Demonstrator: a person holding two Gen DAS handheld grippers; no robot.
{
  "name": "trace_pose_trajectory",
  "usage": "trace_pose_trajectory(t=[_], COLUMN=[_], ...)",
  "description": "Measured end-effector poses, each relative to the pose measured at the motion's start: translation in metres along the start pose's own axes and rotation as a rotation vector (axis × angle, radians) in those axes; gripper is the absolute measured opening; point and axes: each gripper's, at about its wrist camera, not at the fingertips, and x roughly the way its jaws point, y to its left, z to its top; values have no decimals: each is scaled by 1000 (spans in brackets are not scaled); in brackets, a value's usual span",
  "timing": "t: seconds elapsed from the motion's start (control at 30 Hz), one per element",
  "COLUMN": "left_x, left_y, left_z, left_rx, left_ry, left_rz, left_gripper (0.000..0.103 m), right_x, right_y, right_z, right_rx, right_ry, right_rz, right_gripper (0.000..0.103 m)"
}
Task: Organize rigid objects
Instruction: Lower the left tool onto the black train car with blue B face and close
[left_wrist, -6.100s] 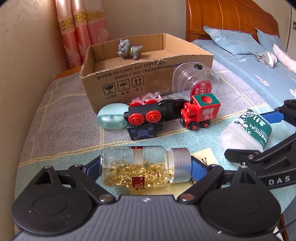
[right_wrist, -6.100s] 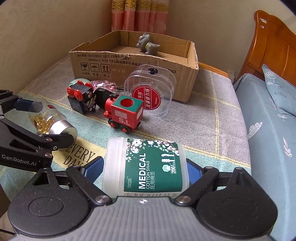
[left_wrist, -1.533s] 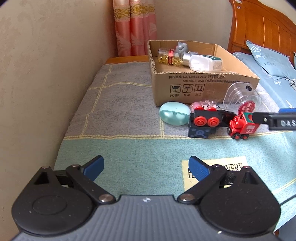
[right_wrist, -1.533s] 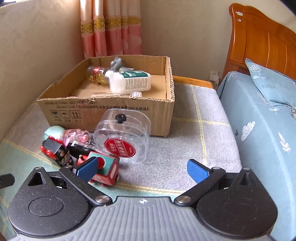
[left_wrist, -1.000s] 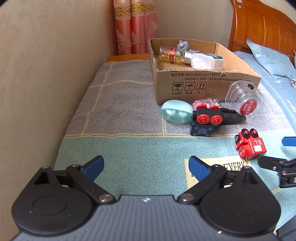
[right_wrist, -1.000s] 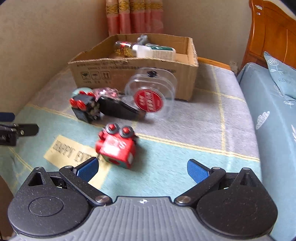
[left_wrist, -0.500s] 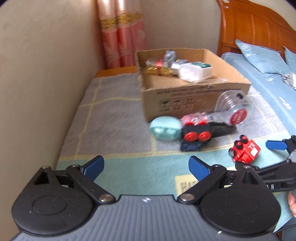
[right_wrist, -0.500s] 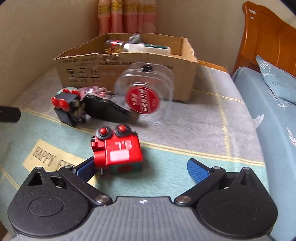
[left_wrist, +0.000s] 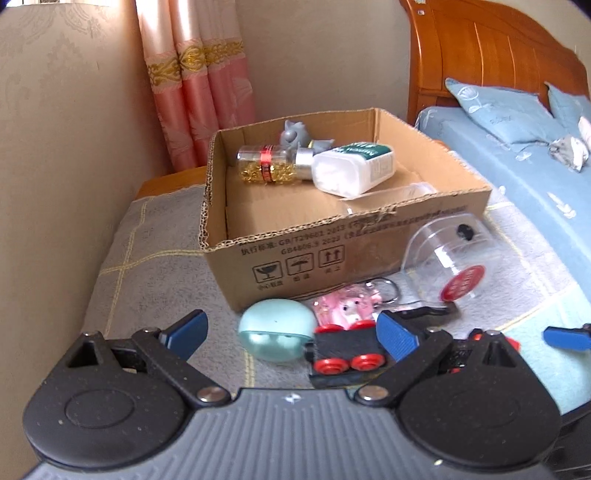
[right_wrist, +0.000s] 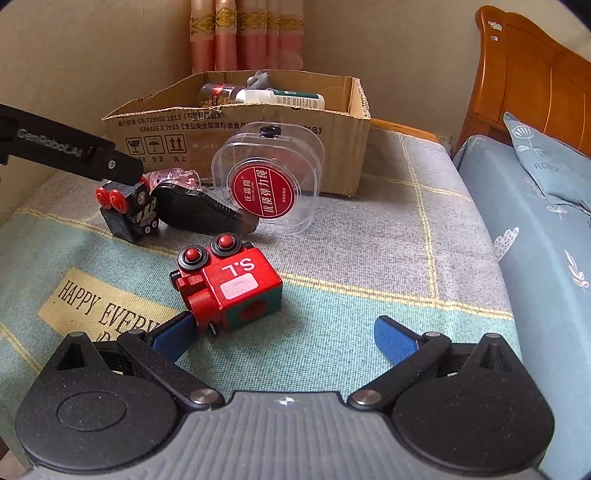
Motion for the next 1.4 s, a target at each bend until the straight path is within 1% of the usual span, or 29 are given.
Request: trace_pose_trajectory(t=[0.13, 0.2, 0.27, 0.3, 0.4, 0.43, 0.57, 0.63, 0.73, 0.83, 0.97, 1.07, 1.1, 1.17, 1.27, 1.37, 1.4], left_x=[-1, -3, -7, -9, -15, -18, -28, -25, -12, -1, 8, 11, 11, 10, 11, 12, 13], left_y=[8, 12, 16, 17, 16, 15, 12, 6, -6, -12, 1, 12, 17, 23, 20, 15, 12], left_z=[-6, -12, -19, -21, -30, -32, -32, -30, -30, -34, -43, -50, -52, -54, -54, -51, -48], left_rx=[-27, -39, -49, -48, -2, 10, 23, 18, 28, 29, -5, 1, -5, -11, 29, 83, 98], left_ry=[8, 23, 26, 35, 53, 56, 33, 31, 45, 68, 106, 136, 133, 136, 117, 93, 88], left_rz=[-37, -36, -39, -36, -6, -9, -66, -87, -99, -94, -82, -20, -21, -41, -58, -108, -126], left_gripper=[99, 102, 102, 102, 102, 102, 102, 102, 102, 102, 102, 102, 102, 102, 101, 97, 92], right_x=[0, 0, 0, 0, 0, 0, 0, 0, -1, -1, -2, -2, -2, -1, -1, -1, -1], right_y=[0, 0, 0, 0, 0, 0, 0, 0, 0, 1, 1, 0, 0, 0, 0, 0, 0], right_z=[0, 0, 0, 0, -1, -1, -1, -1, -2, -2, -2, -1, -1, -1, -1, 0, 0], right_rx=[-1, 0, 0, 0, -2, -2, 0, 0, -1, -2, -8, -10, -10, -13, -22, -37, -41], right_ry=[1, 1, 0, 1, 0, 0, -2, -4, -7, -4, -1, 2, 2, 4, 5, 10, 11], right_rz=[2, 1, 1, 1, 2, 3, 1, 0, 0, 0, 6, 8, 9, 12, 19, 33, 36], right_gripper=[103, 103, 103, 103, 103, 103, 103, 103, 103, 103, 103, 103, 103, 103, 103, 103, 103])
